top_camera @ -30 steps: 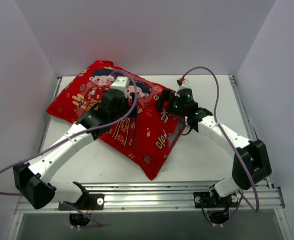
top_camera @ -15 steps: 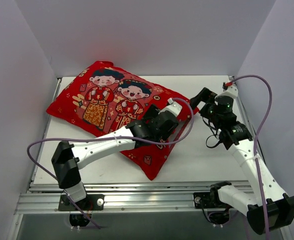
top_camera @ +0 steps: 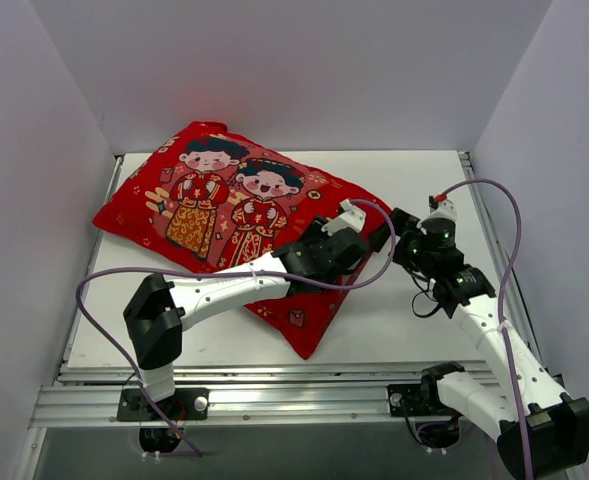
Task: Remove the pillowcase from the pillow
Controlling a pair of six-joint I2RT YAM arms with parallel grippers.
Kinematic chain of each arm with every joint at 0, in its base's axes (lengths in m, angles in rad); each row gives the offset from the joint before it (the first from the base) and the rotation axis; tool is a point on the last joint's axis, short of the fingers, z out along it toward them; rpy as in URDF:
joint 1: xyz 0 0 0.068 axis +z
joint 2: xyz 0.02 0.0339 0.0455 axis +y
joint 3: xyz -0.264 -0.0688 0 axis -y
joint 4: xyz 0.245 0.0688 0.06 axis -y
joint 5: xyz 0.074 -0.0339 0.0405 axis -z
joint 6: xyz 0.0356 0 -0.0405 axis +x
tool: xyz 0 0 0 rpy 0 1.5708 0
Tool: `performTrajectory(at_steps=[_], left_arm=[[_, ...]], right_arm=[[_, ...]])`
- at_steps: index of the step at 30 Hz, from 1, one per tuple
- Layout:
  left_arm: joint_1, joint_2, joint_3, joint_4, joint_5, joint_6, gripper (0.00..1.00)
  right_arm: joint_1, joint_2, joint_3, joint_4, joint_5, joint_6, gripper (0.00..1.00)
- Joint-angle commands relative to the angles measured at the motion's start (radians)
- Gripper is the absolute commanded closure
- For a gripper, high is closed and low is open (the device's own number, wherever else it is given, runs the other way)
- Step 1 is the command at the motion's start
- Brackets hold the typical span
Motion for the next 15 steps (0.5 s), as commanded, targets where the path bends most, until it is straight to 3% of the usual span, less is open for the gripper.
performTrajectory(at_steps=[1,11,15], left_arm=[[0.021,-0.022,0.011,-0.008,-0.086,-0.024,0.53],[0.039,-0.088,0.0,0.003,-0.074,-0.016,0.87],[0.039,-0.122,-0.003,-0.004,-0.068,-0.024,0.89]], right_arm=[[-0.004,-0.03,-0.047,0.089,-0.096,0.035,0.01],[-0.001,-0.019,-0.222,0.379,-0.293,0.154,0.05],[-0.001,0.007,-0.262,0.512,-0.339,0.203,0.05]])
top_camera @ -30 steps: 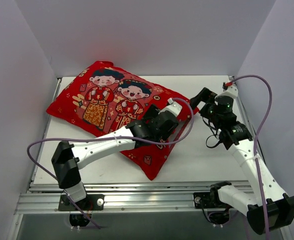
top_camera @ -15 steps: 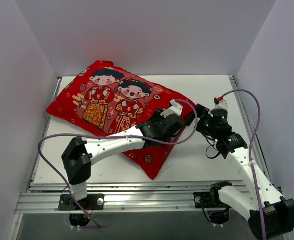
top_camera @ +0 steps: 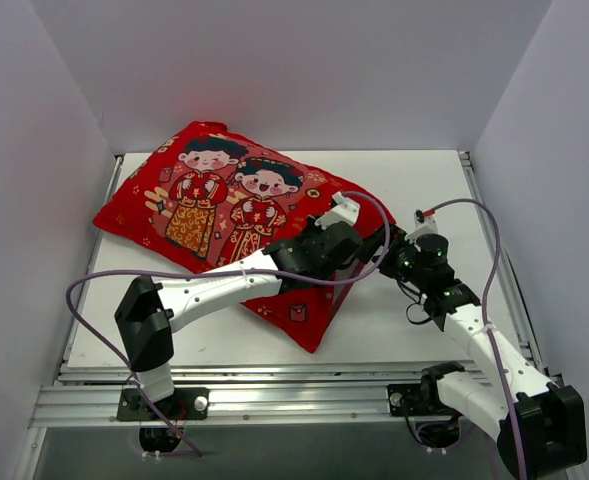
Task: Remove the pillowcase from the pillow
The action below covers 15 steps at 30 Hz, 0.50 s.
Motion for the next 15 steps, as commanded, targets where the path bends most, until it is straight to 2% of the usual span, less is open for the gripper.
performTrajectory(at_steps=[1,6,15], left_arm=[[0.026,-0.098,-0.002,-0.004,-0.046,-0.004,0.9],[0.026,-0.146,-0.006,-0.002,-0.02,-0.008,0.92],[0.045,-0.221,-0.042,0.007,0.0,-0.012,0.95]], right_arm=[[-0.001,0.025,-0.031,0.217,-0.087,0.075,0.05],[0.017,0.086,-0.077,0.375,-0.123,0.157,0.05],[0.124,0.173,-0.053,0.476,-0.087,0.163,0.05]])
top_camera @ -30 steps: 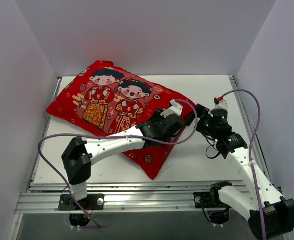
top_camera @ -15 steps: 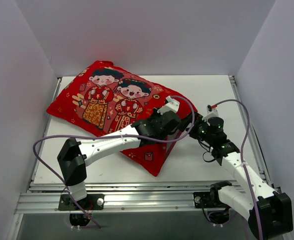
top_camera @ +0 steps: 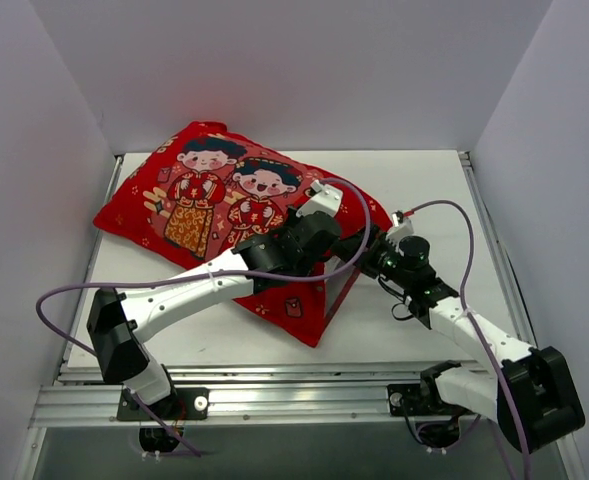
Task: Remove the pillowcase from the pillow
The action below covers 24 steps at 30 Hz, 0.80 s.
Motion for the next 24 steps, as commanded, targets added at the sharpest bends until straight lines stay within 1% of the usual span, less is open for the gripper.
performTrajectory(at_steps=[1,5,9,11,12,13,16,21,22,24], left_arm=[[0.024,-0.075,-0.012,0.014,-0.032,-0.013,0.95],[0.039,-0.095,-0.033,0.006,-0.024,-0.029,0.95],[0.044,-0.116,-0.064,0.0,-0.007,-0.053,0.95],[0.045,-0.128,-0.085,-0.001,0.0,-0.067,0.95],[0.045,-0.133,-0.095,0.0,0.011,-0.07,0.95],[0.045,-0.141,-0.102,0.003,0.017,-0.072,0.95],[0.045,-0.151,-0.132,0.002,0.023,-0.079,0.95],[0.047,-0.171,-0.161,-0.009,0.022,-0.09,0.95],[0.047,-0.176,-0.164,-0.008,0.031,-0.096,0.95],[0.047,-0.191,-0.179,0.005,0.042,-0.098,0.95]], right_arm=[[0.038,0.03,0.027,0.133,0.003,0.019,0.05],[0.061,0.098,0.055,0.21,-0.008,0.046,0.05],[0.073,0.124,0.08,0.245,-0.011,0.06,0.05],[0.071,0.124,0.092,0.242,-0.006,0.057,0.1],[0.074,0.123,0.109,0.236,-0.002,0.046,0.13],[0.073,0.123,0.116,0.23,0.001,0.042,0.19],[0.075,0.118,0.161,0.192,0.005,0.019,0.28],[0.075,0.118,0.221,0.116,0.012,-0.018,0.35],[0.076,0.118,0.228,0.113,0.018,-0.02,0.4],[0.076,0.126,0.238,0.104,0.024,-0.03,0.44]])
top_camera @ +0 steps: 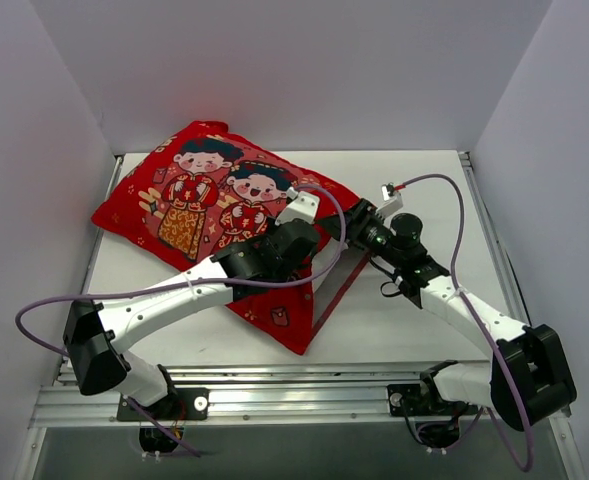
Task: Remove the pillowcase from the pillow
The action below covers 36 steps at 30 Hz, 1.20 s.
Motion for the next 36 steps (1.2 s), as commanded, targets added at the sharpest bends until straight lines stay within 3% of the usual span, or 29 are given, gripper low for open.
performTrajectory(at_steps=[1,3,7,10,12,14,15,18,19,21,36], left_arm=[[0.012,-0.067,-0.017,0.01,0.007,-0.019,0.95],[0.013,-0.085,-0.037,0.026,0.016,-0.014,0.95],[0.015,-0.123,-0.076,0.063,0.045,0.004,0.95],[0.016,-0.168,-0.121,0.101,0.086,0.009,0.95],[0.018,-0.206,-0.151,0.145,0.128,0.012,0.94],[0.018,-0.234,-0.195,0.178,0.155,0.013,0.86],[0.018,-0.263,-0.208,0.211,0.177,0.016,0.7],[0.018,-0.315,-0.252,0.271,0.214,0.029,0.38],[0.018,-0.326,-0.26,0.283,0.221,0.038,0.22],[0.018,-0.343,-0.271,0.317,0.229,0.052,0.08],[-0.005,-0.111,-0.195,0.464,0.226,0.049,0.06]], right_arm=[[0.006,-0.002,0.051,0.007,0.02,-0.041,0.49],[0.008,0.019,0.075,-0.007,0.026,-0.056,0.58],[0.011,0.056,0.117,-0.033,0.046,-0.088,0.89],[0.014,0.085,0.15,-0.047,0.063,-0.102,1.0],[0.02,0.107,0.184,-0.053,0.066,-0.116,1.0],[0.034,0.125,0.212,-0.07,0.071,-0.13,1.0],[0.041,0.13,0.241,-0.076,0.078,-0.139,1.0],[0.066,0.153,0.279,-0.107,0.095,-0.174,1.0],[0.071,0.159,0.301,-0.113,0.103,-0.183,1.0],[0.083,0.179,0.318,-0.122,0.104,-0.189,1.0],[0.137,0.19,0.443,-0.239,0.179,-0.251,1.0]])
